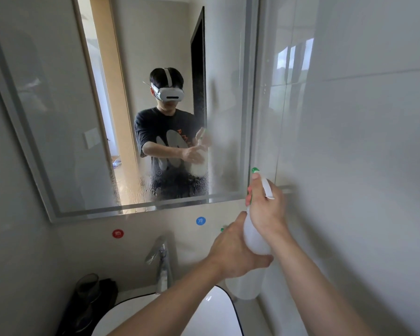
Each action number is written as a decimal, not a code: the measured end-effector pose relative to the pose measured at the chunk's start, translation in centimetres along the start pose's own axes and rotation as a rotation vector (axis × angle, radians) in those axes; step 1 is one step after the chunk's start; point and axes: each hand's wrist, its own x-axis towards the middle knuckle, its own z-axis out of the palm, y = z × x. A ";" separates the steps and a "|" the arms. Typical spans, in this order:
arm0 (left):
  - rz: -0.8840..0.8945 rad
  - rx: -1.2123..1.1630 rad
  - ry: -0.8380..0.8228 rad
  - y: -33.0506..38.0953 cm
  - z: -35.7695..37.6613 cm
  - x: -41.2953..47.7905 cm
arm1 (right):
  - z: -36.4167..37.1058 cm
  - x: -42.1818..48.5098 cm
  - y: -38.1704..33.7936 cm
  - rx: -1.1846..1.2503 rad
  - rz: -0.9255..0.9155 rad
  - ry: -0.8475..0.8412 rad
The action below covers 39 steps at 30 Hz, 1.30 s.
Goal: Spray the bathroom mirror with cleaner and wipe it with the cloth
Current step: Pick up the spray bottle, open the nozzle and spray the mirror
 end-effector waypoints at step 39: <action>-0.023 -0.118 0.220 -3.8 -6.8 -5.2 | 8.4 -3.9 -3.3 0.171 -0.006 -0.307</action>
